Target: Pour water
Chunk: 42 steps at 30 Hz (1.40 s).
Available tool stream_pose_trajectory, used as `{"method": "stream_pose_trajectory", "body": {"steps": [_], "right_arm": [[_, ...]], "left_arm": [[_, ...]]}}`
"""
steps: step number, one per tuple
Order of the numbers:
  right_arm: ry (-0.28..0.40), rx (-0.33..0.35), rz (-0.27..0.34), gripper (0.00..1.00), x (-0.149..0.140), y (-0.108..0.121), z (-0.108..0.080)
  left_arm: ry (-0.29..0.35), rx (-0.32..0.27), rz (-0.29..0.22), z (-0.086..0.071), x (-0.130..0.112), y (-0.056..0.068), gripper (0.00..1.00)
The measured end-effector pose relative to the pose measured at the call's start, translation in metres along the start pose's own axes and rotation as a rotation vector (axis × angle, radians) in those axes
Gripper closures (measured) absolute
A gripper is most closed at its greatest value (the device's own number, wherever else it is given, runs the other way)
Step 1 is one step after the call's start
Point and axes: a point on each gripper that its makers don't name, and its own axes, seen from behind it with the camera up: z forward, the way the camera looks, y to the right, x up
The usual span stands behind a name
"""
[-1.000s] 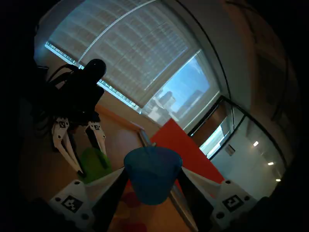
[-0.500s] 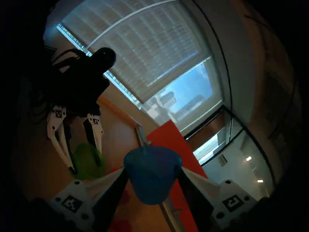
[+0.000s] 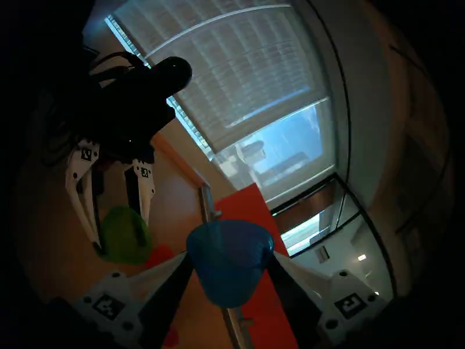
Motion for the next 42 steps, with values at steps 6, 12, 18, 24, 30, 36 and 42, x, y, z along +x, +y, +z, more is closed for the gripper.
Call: {"method": "stream_pose_trajectory", "body": {"steps": [6, 12, 18, 24, 30, 36, 42], "right_arm": [[-0.007, -0.005, -0.053, 0.11, 0.000, 0.001, 0.001], [-0.014, -0.018, -0.106, 0.11, 0.000, 0.003, 0.001], [-0.016, -0.029, -0.134, 0.11, 0.001, 0.006, 0.003], [-0.021, -0.038, -0.163, 0.11, 0.000, 0.009, 0.005], [-0.018, -0.048, -0.185, 0.11, 0.002, 0.011, 0.005], [-0.014, -0.058, -0.211, 0.12, 0.004, 0.015, 0.005], [-0.015, -0.060, -0.248, 0.11, 0.005, 0.016, 0.005]], "left_arm": [[0.000, 0.000, 0.002, 0.002, -0.001, -0.001, 0.14], [0.006, -0.003, 0.000, 0.003, 0.002, 0.000, 0.15], [0.008, -0.008, 0.004, 0.004, 0.003, 0.002, 0.15], [0.008, -0.009, 0.007, 0.006, 0.002, 0.002, 0.15], [0.012, -0.010, 0.001, 0.006, 0.002, 0.001, 0.14], [0.011, -0.013, 0.008, 0.006, 0.003, 0.003, 0.14], [0.011, -0.014, 0.009, 0.007, 0.003, 0.002, 0.14]]}}
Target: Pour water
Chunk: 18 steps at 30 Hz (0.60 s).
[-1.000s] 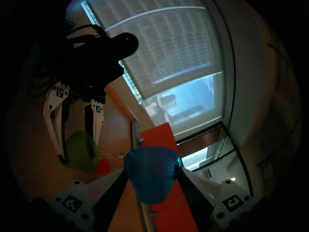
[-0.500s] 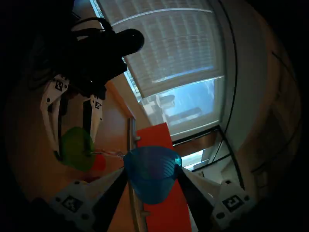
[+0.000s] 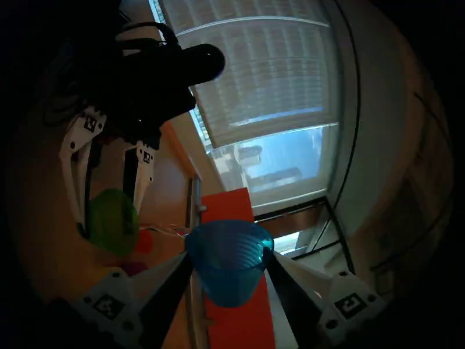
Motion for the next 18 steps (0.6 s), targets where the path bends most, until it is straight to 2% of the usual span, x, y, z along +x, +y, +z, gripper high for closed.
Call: {"method": "stream_pose_trajectory", "body": {"steps": [18], "right_arm": [[-0.005, -0.027, -0.084, 0.11, 0.002, 0.010, -0.002]], "left_arm": [[0.007, 0.003, 0.005, 0.000, 0.005, -0.001, 0.14]]}}
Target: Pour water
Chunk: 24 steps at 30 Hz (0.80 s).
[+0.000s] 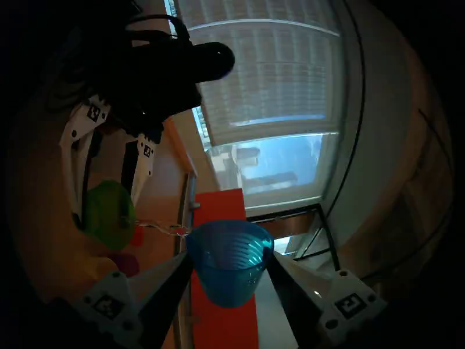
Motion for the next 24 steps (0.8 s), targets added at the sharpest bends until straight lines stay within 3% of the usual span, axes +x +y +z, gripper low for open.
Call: {"method": "stream_pose_trajectory", "body": {"steps": [24], "right_arm": [[0.001, -0.031, -0.105, 0.11, 0.003, 0.013, 0.001]], "left_arm": [[0.001, 0.002, 0.008, 0.001, 0.001, 0.000, 0.15]]}}
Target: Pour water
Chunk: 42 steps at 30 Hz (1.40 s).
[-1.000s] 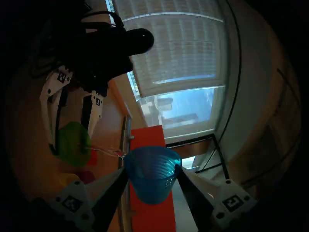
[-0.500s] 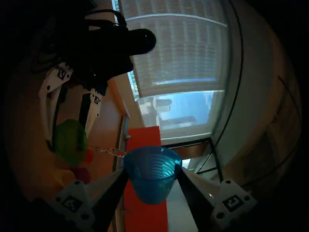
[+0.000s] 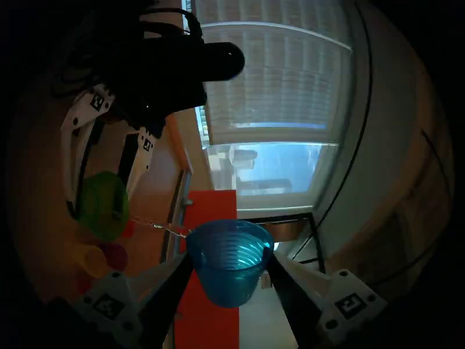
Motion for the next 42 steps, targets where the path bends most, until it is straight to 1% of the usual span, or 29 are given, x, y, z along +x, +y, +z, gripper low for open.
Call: {"method": "stream_pose_trajectory", "body": {"steps": [15, 27, 36, 39, 42], "right_arm": [[0.006, -0.016, -0.091, 0.11, 0.005, 0.006, 0.000], [0.018, -0.017, -0.129, 0.11, 0.013, 0.006, 0.001], [0.027, -0.013, -0.125, 0.11, 0.019, 0.005, 0.000], [0.028, -0.012, -0.107, 0.11, 0.019, 0.004, 0.000], [0.031, -0.009, -0.063, 0.11, 0.018, 0.002, 0.001]], "left_arm": [[0.000, 0.007, 0.001, 0.001, 0.000, -0.003, 0.14], [0.004, 0.013, -0.001, 0.001, 0.002, -0.006, 0.15], [0.007, 0.014, -0.004, 0.000, 0.002, -0.008, 0.15], [0.007, 0.017, -0.002, -0.001, 0.002, -0.009, 0.15], [0.007, 0.019, -0.003, -0.001, 0.002, -0.010, 0.15]]}}
